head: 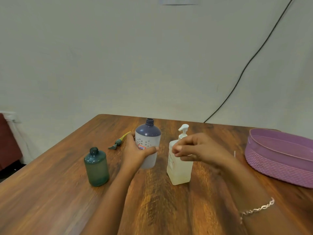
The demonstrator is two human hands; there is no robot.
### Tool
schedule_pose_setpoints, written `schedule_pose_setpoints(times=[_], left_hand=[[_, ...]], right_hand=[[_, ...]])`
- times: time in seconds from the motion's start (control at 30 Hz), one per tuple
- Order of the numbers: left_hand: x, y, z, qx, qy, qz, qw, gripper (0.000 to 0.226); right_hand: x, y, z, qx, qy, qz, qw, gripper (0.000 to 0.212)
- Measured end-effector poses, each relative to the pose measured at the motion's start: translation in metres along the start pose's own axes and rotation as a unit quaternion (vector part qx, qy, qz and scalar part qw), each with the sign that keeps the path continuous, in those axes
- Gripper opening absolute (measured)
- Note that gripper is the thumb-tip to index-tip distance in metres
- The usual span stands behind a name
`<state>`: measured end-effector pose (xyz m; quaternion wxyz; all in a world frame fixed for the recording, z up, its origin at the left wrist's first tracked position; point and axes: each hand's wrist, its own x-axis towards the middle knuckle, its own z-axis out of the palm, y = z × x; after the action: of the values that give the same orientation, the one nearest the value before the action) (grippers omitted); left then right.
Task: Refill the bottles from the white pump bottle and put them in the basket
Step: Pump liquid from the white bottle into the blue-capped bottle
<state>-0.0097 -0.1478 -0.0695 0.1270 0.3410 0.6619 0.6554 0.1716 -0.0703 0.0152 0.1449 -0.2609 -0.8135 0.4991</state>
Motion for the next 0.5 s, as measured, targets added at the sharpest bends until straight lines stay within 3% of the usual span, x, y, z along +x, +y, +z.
schedule_pose_setpoints(times=[0.1,0.2,0.5], left_hand=[[-0.008,0.006,-0.001,0.000,-0.034,-0.005,0.999,0.066],[-0.014,0.009,-0.002,0.024,-0.070,-0.014,0.997,0.076],[-0.028,0.014,-0.008,0.101,-0.168,-0.057,0.979,0.098]], right_hand=[[0.003,-0.009,-0.035,0.015,0.091,-0.015,0.996,0.014],[0.027,-0.017,-0.054,0.007,0.169,-0.040,0.985,0.015],[0.101,-0.029,-0.043,-0.106,0.081,0.054,0.990,0.021]])
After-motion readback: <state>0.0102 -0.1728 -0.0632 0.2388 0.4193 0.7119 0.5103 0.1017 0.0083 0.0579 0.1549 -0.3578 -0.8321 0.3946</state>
